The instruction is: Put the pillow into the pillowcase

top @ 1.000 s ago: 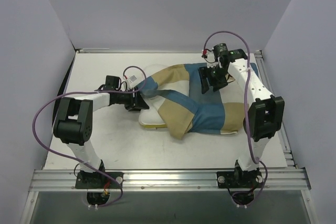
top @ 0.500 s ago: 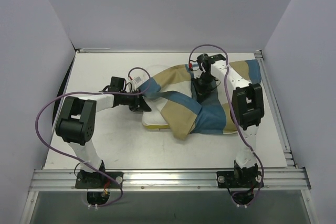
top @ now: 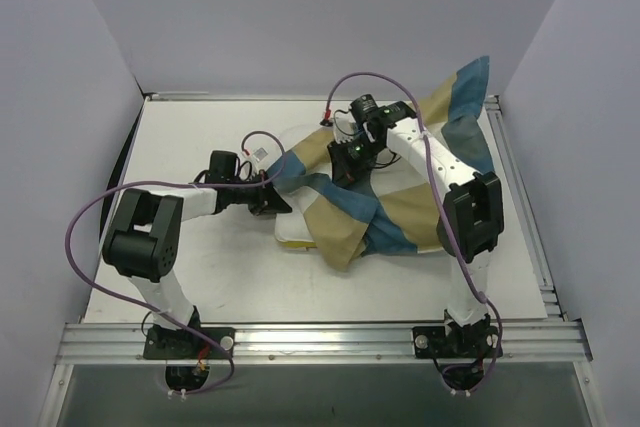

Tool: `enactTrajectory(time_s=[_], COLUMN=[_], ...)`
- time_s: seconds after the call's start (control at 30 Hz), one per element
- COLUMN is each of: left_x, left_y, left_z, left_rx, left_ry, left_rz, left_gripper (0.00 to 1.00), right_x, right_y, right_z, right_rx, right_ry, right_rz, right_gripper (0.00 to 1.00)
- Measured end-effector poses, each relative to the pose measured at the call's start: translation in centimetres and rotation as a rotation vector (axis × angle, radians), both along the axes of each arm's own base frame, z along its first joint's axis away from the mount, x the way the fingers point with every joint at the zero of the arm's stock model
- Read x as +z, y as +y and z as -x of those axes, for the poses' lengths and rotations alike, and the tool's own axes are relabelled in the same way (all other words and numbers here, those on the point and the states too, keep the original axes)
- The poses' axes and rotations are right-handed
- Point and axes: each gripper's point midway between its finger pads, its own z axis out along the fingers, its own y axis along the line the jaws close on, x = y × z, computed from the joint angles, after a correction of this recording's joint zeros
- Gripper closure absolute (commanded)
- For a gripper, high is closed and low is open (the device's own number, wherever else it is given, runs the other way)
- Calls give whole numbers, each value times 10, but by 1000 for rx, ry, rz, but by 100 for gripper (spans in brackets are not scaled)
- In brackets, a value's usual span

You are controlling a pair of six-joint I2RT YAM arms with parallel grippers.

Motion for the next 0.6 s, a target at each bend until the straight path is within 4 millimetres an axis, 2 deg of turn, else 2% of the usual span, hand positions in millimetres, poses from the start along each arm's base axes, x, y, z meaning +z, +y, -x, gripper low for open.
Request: enactTrajectory(time_s=[0.1, 0.17, 0.2, 0.23, 0.27, 0.3, 0.4, 0.53, 0.6], left_x=[6, 10, 12, 13, 13, 14, 16, 21, 26], left_y=[2, 5, 7, 8, 11, 14, 29, 57, 66], left_z=[3, 10, 15, 19, 23, 27, 31, 15, 0], left_rx=[-17, -40, -59, -73, -90, -105, -98, -34, -17], left_ry=[-34, -56, -69, -75, -86, -91, -77, -84, -115], left_rz=[-14, -30, -42, -52, -64, -71, -80, -98, -120], left_gripper=[100, 100, 94, 80, 62, 57, 49, 47, 41], right_x=[-21, -32, -35, -36, -36, -33, -13, 32, 45], right_y=[-29, -52, -63, -71, -76, -80, -87, -101, -108], right_z=[-6, -6, -6, -5, -5, -5, -22, -82, -108], right_rx=[-69, -100, -108, -114, -108, -107, -134, -252, -317], right_ry=[67, 109, 122, 132, 135, 137, 85, -129, -208], right_rz=[33, 76, 99, 111, 114, 117, 101, 81, 89], right_gripper=[100, 68, 43, 37, 33, 32, 34, 35, 35])
